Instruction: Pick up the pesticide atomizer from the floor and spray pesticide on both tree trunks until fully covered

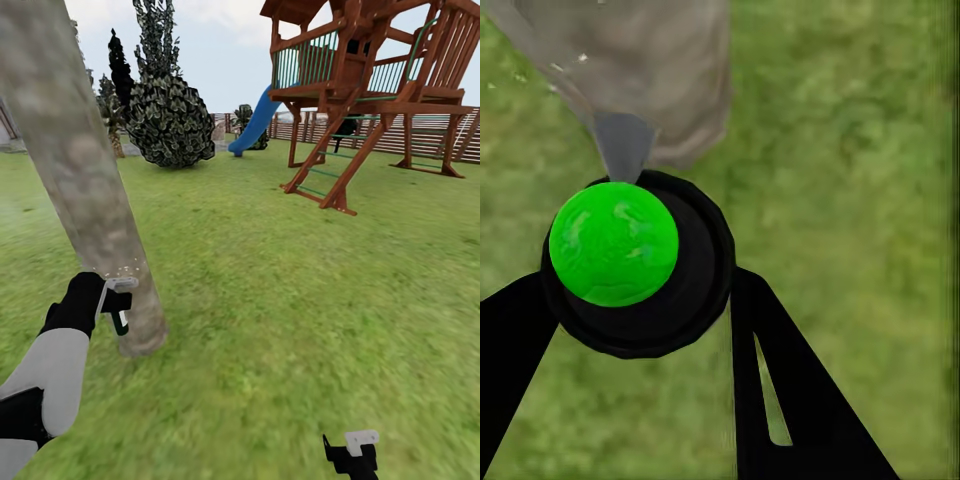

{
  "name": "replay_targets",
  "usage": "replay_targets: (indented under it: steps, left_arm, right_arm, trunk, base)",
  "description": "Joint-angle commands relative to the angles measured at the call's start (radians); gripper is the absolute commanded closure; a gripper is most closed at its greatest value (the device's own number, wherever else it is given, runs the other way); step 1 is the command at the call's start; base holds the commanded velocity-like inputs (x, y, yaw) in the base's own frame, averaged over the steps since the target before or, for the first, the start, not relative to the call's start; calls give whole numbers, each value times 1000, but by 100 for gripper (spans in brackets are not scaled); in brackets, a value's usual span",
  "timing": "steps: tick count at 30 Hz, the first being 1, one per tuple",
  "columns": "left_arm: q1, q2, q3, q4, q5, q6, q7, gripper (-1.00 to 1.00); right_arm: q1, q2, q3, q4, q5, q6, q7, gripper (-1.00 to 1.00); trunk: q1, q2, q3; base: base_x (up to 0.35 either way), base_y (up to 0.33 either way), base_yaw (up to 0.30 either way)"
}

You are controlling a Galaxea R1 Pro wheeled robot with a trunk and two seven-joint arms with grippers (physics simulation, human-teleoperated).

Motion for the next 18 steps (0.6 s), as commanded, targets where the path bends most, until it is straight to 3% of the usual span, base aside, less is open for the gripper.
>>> replay_targets:
  steps: [1,11,14,18]
  left_arm:
    - [-1,0,3,-1,-11,3,-10,100]
    - [-3,4,3,-11,-11,5,-10,100]
    - [-9,0,4,-15,-12,7,-10,100]
    - [-10,-3,4,-15,-12,9,-10,100]
  right_arm:
    - [-1,0,-4,1,11,-3,-6,-100]
    - [-1,0,-4,1,12,-3,-6,-100]
    - [-1,0,-4,1,11,-3,-6,-100]
    - [-1,-1,-4,1,11,-4,-7,-100]
  trunk:
    - [0,0,-1]
    - [0,0,-1]
    - [0,0,-1]
    - [0,0,-1]
  base:
    - [25,-268,48]
    - [25,-273,252]
    - [215,-210,227]
    - [279,-153,24]
